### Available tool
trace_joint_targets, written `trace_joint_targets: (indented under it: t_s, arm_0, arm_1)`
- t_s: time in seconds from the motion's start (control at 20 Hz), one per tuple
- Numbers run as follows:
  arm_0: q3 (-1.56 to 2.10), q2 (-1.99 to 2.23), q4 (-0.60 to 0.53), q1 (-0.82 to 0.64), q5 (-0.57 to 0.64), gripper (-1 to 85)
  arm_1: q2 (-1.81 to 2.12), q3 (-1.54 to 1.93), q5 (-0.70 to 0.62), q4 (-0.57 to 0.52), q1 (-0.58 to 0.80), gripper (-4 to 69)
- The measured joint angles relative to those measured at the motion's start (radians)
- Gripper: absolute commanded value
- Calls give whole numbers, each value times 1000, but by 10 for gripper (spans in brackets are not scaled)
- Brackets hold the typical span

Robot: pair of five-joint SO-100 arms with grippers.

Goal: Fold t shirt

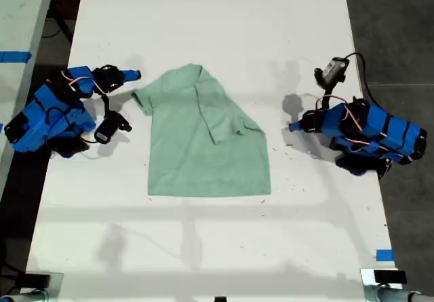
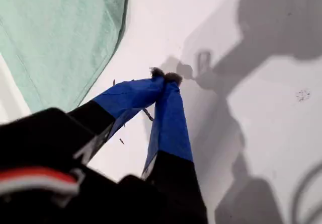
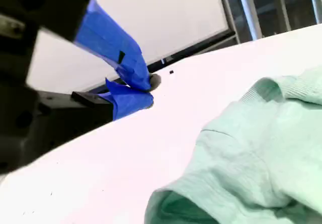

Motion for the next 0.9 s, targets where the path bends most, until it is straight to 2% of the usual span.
trace_joint_targets:
  t_s: [0.6, 0.85, 0.9]
  arm_0:
    - [0, 0, 17, -11, -48, -4]
    - [3, 0, 18, -43, -67, -4]
    - [3, 0, 18, -43, -67, -4]
  arm_1:
    - [0, 5, 52, 0, -2, 9]
    - [2, 5, 41, -40, 123, 18]
    - [2, 5, 41, -43, 112, 18]
